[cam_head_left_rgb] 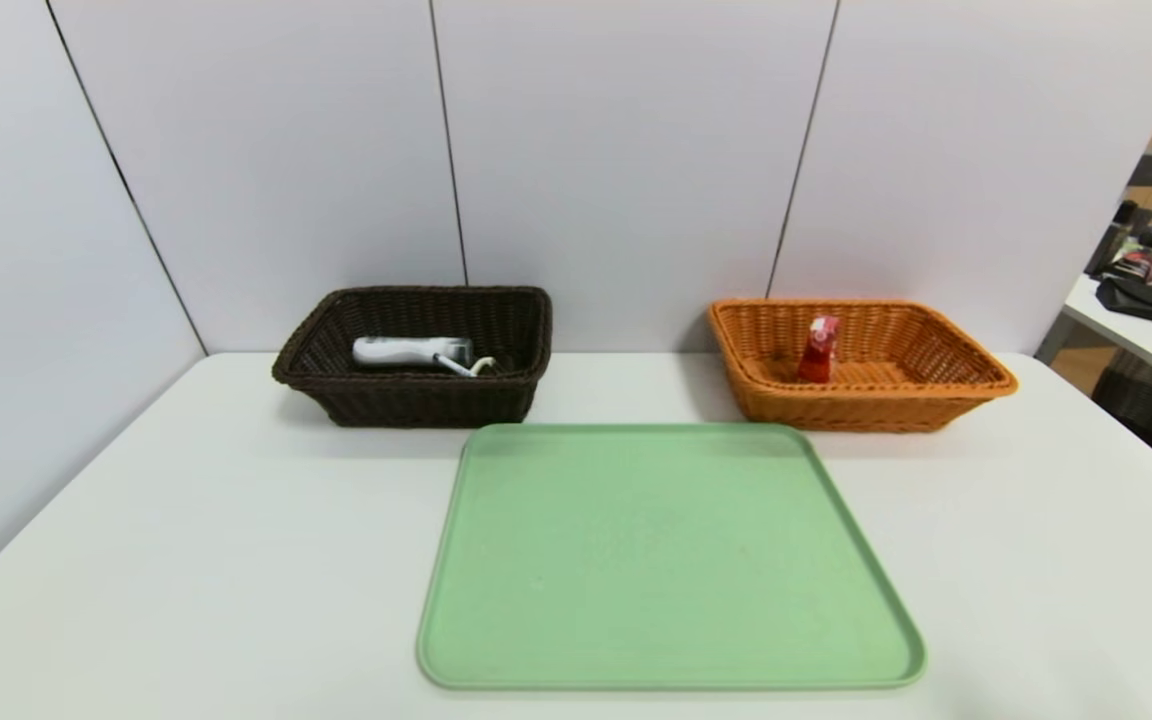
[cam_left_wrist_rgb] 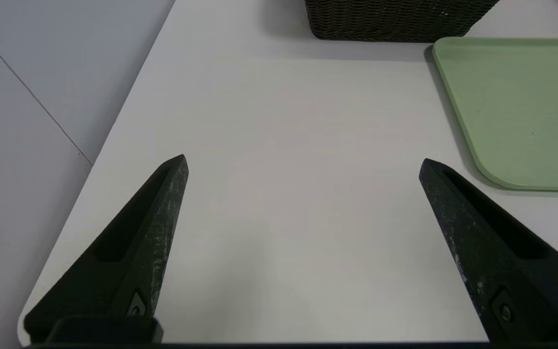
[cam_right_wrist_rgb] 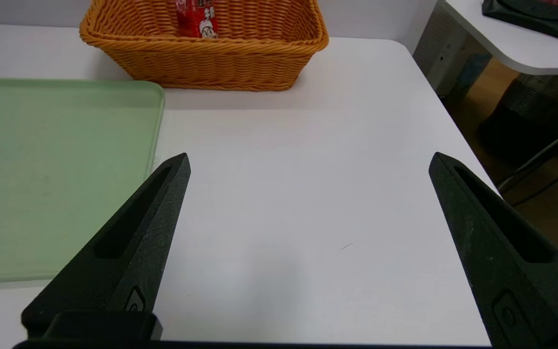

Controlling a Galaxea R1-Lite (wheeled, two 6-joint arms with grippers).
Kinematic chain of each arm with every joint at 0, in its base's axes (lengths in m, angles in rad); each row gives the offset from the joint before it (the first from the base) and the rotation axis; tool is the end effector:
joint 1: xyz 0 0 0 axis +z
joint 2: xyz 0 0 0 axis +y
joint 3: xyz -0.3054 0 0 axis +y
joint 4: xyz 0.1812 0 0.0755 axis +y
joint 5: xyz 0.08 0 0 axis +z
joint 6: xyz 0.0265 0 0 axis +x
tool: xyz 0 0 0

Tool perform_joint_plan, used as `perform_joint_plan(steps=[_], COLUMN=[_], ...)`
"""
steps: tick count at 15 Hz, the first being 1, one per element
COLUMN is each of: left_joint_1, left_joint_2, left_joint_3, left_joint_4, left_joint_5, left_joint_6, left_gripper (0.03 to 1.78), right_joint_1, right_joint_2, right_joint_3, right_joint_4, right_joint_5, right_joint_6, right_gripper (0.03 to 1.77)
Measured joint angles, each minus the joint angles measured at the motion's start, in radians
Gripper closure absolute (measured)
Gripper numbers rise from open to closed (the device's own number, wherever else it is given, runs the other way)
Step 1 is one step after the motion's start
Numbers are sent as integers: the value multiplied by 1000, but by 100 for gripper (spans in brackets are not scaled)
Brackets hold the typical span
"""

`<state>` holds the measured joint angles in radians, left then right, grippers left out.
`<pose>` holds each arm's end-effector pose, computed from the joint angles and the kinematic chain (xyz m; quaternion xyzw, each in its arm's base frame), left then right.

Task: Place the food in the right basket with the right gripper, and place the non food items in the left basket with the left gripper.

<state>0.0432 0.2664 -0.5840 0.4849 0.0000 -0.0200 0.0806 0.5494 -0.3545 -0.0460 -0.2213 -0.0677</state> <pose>-0.0410 -0.0018 0.1910 -0.0118 0.0833 0.0224 0.9962 0.0370 -0.0028 0.1827 -0.0448 0.0759 -0.0676 0.9938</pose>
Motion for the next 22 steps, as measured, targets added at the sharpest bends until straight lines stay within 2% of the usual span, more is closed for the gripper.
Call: perform_joint_plan(steps=[15, 20, 22], left_joint_1=[-20, -22, -23], left_joint_2=[-187, -239, -254], left_joint_3=[93, 127, 147], left_joint_4=[28, 26, 18], left_joint_5=[-1, -8, -4], left_joint_6=[10, 11, 11], left_gripper=[12, 12, 12], right_joint_1=[-93, -98, -93], right_joint_2=[-237, -326, -354], right_joint_3=[102, 172, 191], right_joint_4=[-13, -13, -6], right_joint_5=[8, 35, 70], right_joint_6=[9, 7, 6], right_gripper=[10, 10, 10])
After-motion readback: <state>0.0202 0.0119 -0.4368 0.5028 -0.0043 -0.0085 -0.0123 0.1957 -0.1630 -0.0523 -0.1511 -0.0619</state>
